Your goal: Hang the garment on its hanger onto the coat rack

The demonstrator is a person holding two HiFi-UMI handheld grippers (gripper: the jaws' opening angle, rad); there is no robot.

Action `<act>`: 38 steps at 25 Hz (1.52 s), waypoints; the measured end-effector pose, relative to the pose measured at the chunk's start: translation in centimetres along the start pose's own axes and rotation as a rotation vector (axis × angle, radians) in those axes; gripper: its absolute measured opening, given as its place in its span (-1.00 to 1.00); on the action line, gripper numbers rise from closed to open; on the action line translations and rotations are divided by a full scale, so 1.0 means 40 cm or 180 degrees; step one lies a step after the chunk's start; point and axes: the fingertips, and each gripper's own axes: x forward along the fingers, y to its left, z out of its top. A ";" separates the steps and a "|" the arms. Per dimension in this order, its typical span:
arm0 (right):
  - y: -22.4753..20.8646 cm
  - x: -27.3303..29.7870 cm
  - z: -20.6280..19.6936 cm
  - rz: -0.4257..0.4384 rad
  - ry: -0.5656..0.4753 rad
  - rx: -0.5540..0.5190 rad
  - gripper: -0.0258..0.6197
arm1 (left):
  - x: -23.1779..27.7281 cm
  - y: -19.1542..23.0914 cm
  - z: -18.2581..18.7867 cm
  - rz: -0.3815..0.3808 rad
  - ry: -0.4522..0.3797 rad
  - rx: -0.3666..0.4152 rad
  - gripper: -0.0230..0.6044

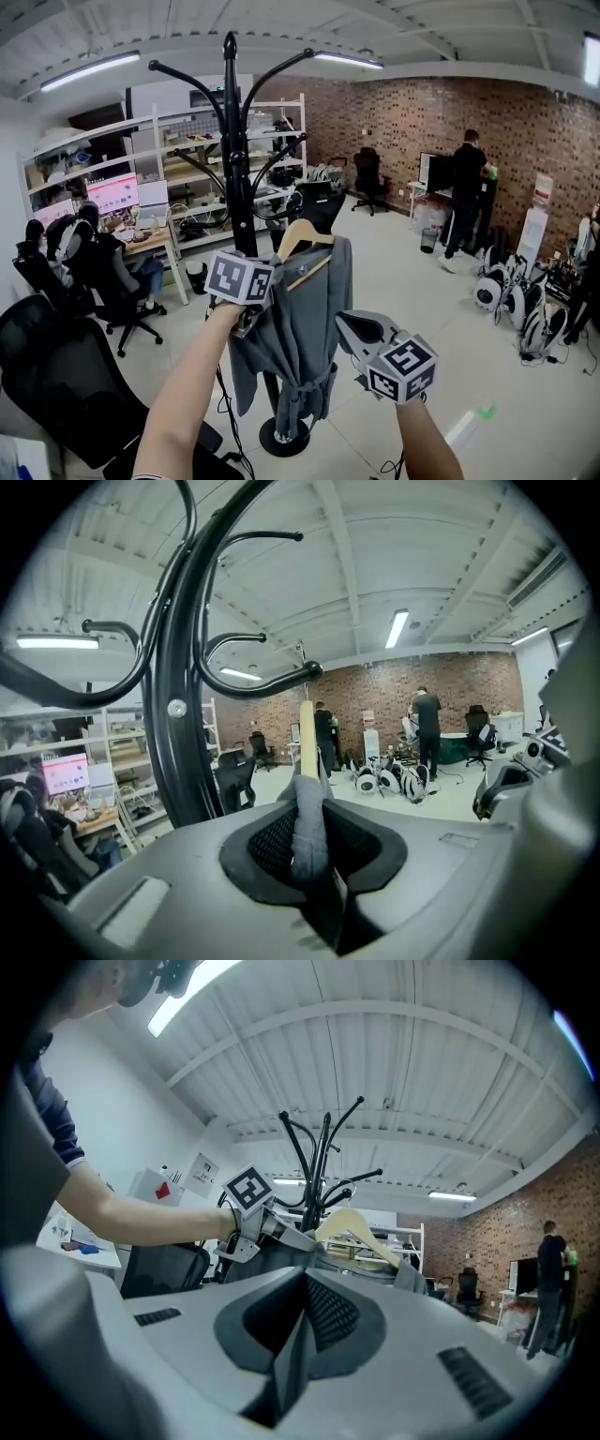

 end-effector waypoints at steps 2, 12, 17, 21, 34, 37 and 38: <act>-0.001 0.006 -0.009 0.0012 0.0023 0.0009 -0.92 | -0.002 0.013 -0.018 0.0031 -0.0012 -0.0092 -0.69; 0.039 0.050 -0.031 0.0169 0.0089 0.0042 -0.92 | -0.026 0.075 -0.138 0.0220 0.0048 -0.0382 -0.69; 0.061 0.062 -0.036 0.0235 0.0102 0.0049 -0.92 | -0.025 0.075 -0.153 0.0336 0.0016 -0.0323 -0.69; 0.069 0.060 -0.040 0.0231 0.0127 0.0060 -0.92 | -0.029 0.071 -0.153 0.0403 -0.0017 -0.0211 -0.66; 0.079 0.028 -0.080 0.0201 0.0208 0.0156 -0.92 | -0.240 -0.071 -0.078 0.0632 -0.0738 0.0331 -0.19; 0.091 0.016 -0.101 0.0203 0.0237 0.0212 -0.92 | -0.273 -0.135 -0.103 0.0505 -0.0862 0.0180 -0.37; 0.094 0.011 -0.106 0.0206 0.0244 0.0224 -0.92 | -0.278 -0.151 -0.123 0.0499 -0.0861 0.0147 -0.40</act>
